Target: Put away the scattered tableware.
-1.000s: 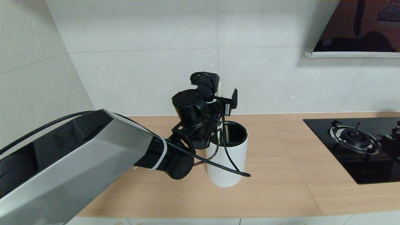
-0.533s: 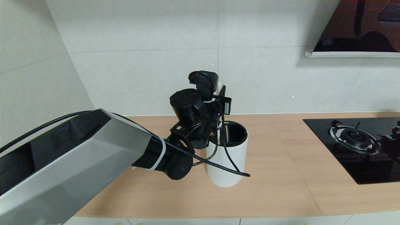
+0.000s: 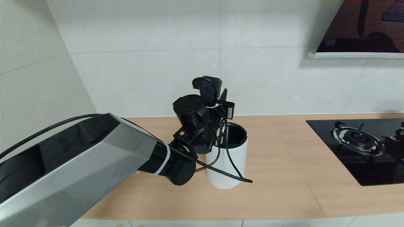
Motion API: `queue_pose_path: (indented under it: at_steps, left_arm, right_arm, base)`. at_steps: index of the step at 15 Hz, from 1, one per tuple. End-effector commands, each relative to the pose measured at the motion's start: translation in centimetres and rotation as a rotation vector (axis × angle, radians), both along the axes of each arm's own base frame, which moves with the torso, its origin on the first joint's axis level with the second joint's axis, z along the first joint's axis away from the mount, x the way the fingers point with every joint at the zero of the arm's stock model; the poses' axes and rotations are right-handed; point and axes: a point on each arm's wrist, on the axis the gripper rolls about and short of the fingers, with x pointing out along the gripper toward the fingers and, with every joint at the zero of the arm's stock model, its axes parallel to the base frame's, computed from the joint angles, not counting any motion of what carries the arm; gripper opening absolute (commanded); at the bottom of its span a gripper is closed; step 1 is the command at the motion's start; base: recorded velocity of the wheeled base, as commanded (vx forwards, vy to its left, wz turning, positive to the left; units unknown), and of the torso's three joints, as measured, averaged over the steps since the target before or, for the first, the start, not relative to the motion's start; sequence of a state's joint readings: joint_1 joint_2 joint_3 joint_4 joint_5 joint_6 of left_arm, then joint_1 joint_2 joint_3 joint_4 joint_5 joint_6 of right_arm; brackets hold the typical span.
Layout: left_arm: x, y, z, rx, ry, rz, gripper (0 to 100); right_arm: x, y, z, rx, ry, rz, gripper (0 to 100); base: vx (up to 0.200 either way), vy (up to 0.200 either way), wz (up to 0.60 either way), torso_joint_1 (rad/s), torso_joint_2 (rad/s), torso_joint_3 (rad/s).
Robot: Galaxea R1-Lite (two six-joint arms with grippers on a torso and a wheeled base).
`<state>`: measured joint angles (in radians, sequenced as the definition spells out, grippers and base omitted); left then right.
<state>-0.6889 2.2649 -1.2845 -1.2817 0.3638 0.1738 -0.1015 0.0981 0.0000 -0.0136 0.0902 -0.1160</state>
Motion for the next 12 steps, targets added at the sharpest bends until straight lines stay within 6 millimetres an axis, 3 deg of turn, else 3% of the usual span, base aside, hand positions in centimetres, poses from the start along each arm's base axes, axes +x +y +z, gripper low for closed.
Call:
queue_pose_path:
  at_steps: [1,12]
  left_arm:
    - [0.2,-0.1,-1.0,0.002,0.013,0.006,0]
    - [0.4,0.2,-4.8,0.003,0.080,0.004,0]
  right_arm:
    - [0.0,0.0,0.0,0.000,0.001,-0.001,0]
    - [0.0,0.0,0.0,0.006,0.001,-0.001,0]
  base:
    - [0.000,0.000,0.00,0.000,0.00,0.000]
    - [0.000,0.000,0.00,0.000,0.00,0.000]
